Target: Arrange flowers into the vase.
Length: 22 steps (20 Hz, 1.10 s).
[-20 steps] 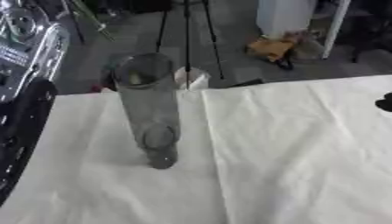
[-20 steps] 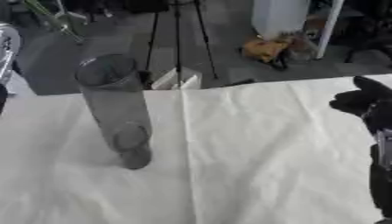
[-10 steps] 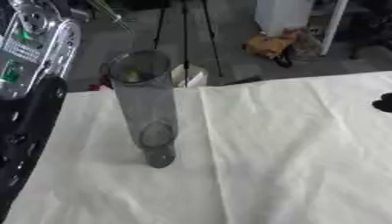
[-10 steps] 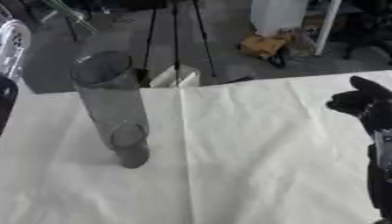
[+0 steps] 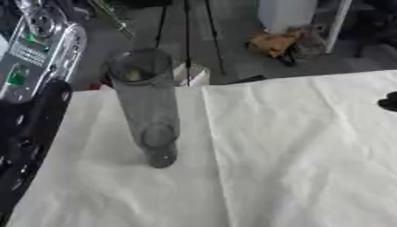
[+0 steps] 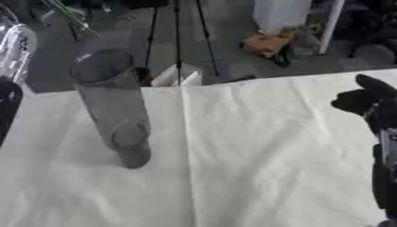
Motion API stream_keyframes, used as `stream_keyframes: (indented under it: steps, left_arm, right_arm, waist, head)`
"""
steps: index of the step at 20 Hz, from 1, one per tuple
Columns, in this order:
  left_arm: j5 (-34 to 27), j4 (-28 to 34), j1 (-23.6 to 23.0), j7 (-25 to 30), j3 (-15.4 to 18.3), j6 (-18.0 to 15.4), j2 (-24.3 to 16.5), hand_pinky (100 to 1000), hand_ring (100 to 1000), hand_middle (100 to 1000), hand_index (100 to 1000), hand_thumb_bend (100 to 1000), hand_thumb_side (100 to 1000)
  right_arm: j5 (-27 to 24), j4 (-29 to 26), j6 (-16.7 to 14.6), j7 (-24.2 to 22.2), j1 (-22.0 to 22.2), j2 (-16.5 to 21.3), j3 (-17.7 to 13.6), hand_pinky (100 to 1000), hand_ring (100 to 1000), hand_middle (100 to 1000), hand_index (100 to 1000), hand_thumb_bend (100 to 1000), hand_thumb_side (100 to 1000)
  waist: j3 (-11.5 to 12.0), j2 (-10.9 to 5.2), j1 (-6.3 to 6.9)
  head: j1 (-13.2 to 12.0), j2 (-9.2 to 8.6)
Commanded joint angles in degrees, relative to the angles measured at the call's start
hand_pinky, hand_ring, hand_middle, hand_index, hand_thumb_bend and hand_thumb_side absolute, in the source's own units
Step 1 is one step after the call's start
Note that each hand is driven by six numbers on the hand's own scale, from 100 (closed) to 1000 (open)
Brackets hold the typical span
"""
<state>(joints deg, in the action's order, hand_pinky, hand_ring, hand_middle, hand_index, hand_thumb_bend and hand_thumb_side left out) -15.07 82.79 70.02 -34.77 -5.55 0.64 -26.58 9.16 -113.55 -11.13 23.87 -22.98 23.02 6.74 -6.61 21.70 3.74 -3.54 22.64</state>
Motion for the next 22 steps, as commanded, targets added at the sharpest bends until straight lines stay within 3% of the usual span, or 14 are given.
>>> stream_keyframes:
  steps: [1,17,22]
  left_arm:
    - [0.25,0.73,0.74,-0.21,-0.29,0.61,-0.95,100,100,100,100,194,557]
    - [-1.41,0.18,-0.61,-0.73,-0.62,1.78,-0.35,100,100,100,100,191,561]
    - [-0.59,0.49,0.27,-1.15,-0.59,0.74,-1.05,100,100,100,100,198,554]
  right_arm:
    - [-0.35,-1.04,0.09,0.15,-0.50,0.68,-0.37,718,648,615,836,100,1000]
    - [-0.21,-1.04,0.13,0.46,-0.51,0.36,-0.51,718,647,612,836,100,1000]
    - [-0.22,-1.04,0.19,0.41,-0.33,0.48,-0.46,719,647,612,836,100,1000]
  waist:
    - [0.08,-0.22,0.64]
    - [0.12,0.38,0.48]
    - [0.25,0.09,0.57]
  head:
    - [0.09,0.09]
    - [0.21,-0.18]
    - [0.26,0.00]
